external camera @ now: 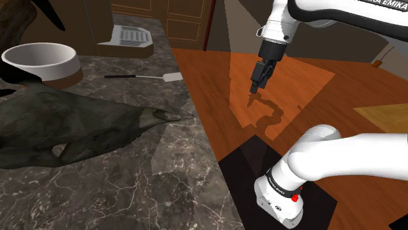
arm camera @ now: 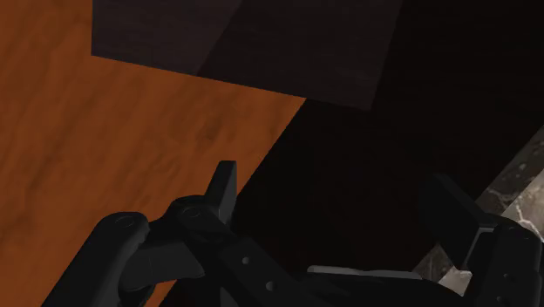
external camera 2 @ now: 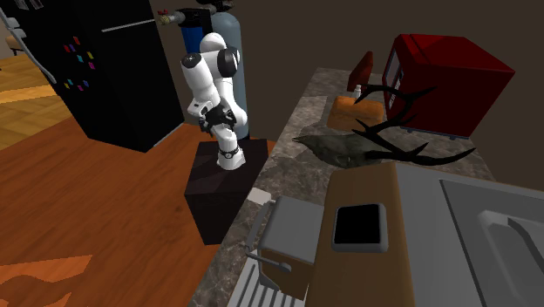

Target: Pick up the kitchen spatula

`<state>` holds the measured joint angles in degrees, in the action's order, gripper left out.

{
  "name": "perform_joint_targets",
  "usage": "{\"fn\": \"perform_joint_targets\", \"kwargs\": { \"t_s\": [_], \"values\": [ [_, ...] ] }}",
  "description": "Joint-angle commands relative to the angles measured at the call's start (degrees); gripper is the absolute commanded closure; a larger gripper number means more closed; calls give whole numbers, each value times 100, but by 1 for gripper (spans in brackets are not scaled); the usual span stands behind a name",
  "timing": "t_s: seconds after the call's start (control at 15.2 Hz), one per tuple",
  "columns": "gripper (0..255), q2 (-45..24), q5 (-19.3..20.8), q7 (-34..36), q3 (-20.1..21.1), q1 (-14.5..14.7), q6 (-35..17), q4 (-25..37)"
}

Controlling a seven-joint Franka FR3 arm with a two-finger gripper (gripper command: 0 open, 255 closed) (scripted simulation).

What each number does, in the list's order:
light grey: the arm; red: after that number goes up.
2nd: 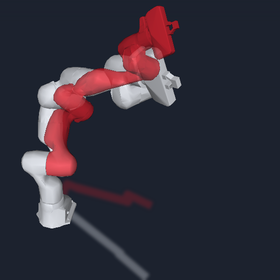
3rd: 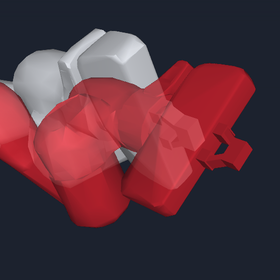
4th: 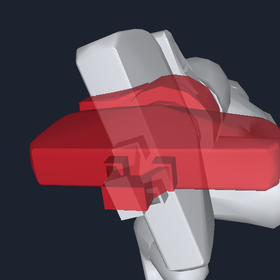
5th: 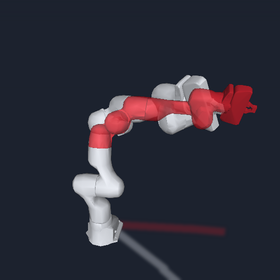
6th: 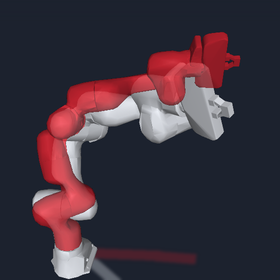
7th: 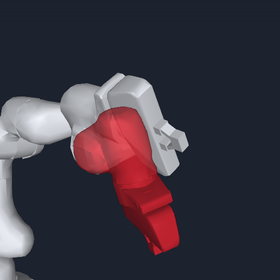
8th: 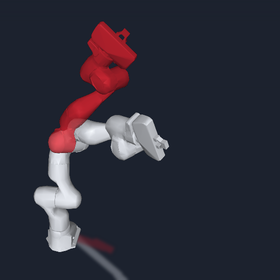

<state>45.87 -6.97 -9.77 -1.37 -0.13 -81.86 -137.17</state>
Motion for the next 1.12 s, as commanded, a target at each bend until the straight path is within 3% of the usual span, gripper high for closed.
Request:
{"fn": "perform_joint_targets", "kwargs": {
  "t_s": [0.0,0.53,1.06],
  "values": [
    [0,0,0,0,0,0,0,0],
    [0,-1631,69,-933,84,457,-1047,840],
    [0,-3172,125,-1741,280,831,-1672,2040]
  ]
}}
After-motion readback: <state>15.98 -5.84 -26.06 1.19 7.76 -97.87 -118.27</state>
